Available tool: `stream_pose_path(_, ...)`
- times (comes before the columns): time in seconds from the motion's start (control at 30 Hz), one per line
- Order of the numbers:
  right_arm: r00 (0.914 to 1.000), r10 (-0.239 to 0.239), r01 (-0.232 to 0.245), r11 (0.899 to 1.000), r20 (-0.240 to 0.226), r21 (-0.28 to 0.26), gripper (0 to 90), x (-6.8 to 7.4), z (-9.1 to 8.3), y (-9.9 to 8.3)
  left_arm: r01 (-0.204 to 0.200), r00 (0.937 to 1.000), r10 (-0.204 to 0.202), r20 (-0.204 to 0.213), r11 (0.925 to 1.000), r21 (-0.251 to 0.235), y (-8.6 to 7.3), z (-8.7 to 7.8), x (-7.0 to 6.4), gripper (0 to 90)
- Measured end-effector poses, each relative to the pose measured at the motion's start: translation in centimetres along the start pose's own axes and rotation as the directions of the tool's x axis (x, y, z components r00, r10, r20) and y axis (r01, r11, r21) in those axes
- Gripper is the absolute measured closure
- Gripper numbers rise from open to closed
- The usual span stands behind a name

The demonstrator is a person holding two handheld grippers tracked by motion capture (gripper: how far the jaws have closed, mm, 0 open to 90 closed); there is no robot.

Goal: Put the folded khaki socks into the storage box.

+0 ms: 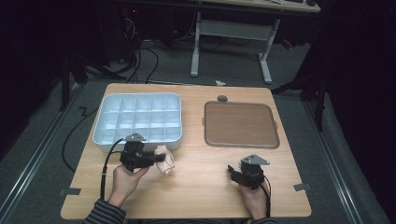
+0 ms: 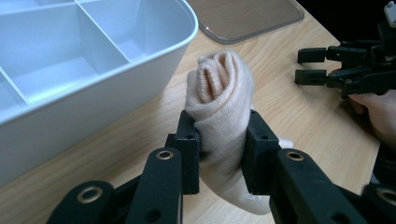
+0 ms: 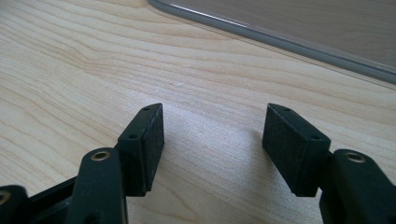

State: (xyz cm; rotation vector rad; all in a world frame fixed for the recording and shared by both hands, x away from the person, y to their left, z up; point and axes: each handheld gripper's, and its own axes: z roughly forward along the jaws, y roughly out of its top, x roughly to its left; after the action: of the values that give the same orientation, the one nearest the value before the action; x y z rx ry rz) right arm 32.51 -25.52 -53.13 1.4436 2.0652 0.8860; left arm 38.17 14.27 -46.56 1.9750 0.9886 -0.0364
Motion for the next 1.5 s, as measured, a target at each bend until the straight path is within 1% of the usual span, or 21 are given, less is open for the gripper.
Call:
stream_pose_path(0.07, 1.0000, 0.000, 0.000, 1.000, 0.000, 0.000, 38.6, 0.0, 0.0, 0.0, 0.000, 1.0000, 0.000, -0.001, 1.0000, -0.008, 0.2, -0.3, 0.1, 71.8)
stream_pose_path(0.1, 1.0000, 0.000, 0.000, 1.000, 0.000, 0.000, 38.5, 0.0, 0.0, 0.0, 0.007, 1.0000, -0.007, 0.007, 0.9999, -0.011, 0.3, -0.4, 0.2, 71.8)
stream_pose_path(0.17, 1.0000, -0.001, 0.001, 1.000, -0.001, 0.000, 38.5, 0.0, 0.0, 0.0, 0.009, 1.0000, -0.009, 0.002, 0.9999, -0.012, 0.3, -0.6, 0.4, 71.8)
stream_pose_path(0.2, 1.0000, -0.001, 0.001, 1.000, -0.001, 0.000, 38.5, 0.0, 0.0, 0.0, 0.014, 0.9999, -0.014, 0.007, 0.9998, -0.014, 0.3, -0.6, 0.4, 71.8)
stream_pose_path(0.33, 1.0000, -0.003, 0.003, 1.000, -0.001, 0.002, 37.9, 0.0, 0.0, 0.0, 0.015, 0.9999, -0.014, 0.005, 0.9996, -0.024, 0.4, -0.8, 0.5, 71.8)
stream_pose_path(0.57, 1.0000, -0.003, 0.003, 1.000, -0.001, 0.002, 37.9, 0.0, 0.0, 0.0, 0.002, 0.9999, -0.003, -0.012, 0.9996, -0.029, 1.0, -1.4, 0.6, 71.8)
stream_pose_path(0.77, 1.0000, -0.003, 0.003, 1.000, -0.001, 0.002, 37.9, 0.0, 0.0, 0.0, 0.005, 0.9997, -0.006, -0.026, 0.9990, -0.045, 1.5, -2.3, 0.9, 71.8)
stream_pose_path(0.8, 1.0000, -0.003, 0.003, 1.000, -0.001, 0.002, 37.9, 0.0, 0.0, 0.0, 0.004, 0.9998, -0.005, -0.022, 0.9988, -0.049, 1.6, -2.4, 0.9, 71.8)
stream_pose_path(0.93, 1.0000, -0.004, 0.004, 1.000, -0.001, 0.001, 37.8, 0.0, 0.0, 0.0, -0.001, 0.9995, 0.000, -0.032, 0.9987, -0.051, 1.9, -2.8, 1.0, 71.8)
stream_pose_path(1.23, 1.0000, -0.005, 0.005, 1.000, -0.001, 0.001, 37.8, 0.0, 0.0, 0.0, 0.015, 0.9992, -0.018, -0.036, 0.9980, -0.062, 2.0, -3.3, 1.5, 71.8)
stream_pose_path(1.37, 1.0000, -0.005, 0.005, 1.000, 0.000, 0.002, 37.8, 0.0, 0.0, 0.0, 0.015, 0.9990, -0.018, -0.041, 0.9975, -0.069, 2.2, -3.8, 1.8, 71.8)
stream_pose_path(1.5, 1.0000, -0.005, 0.005, 1.000, 0.000, 0.002, 37.8, 0.0, 0.0, 0.0, 0.010, 0.9980, -0.015, -0.061, 0.9974, -0.071, 2.5, -4.2, 2.0, 71.8)
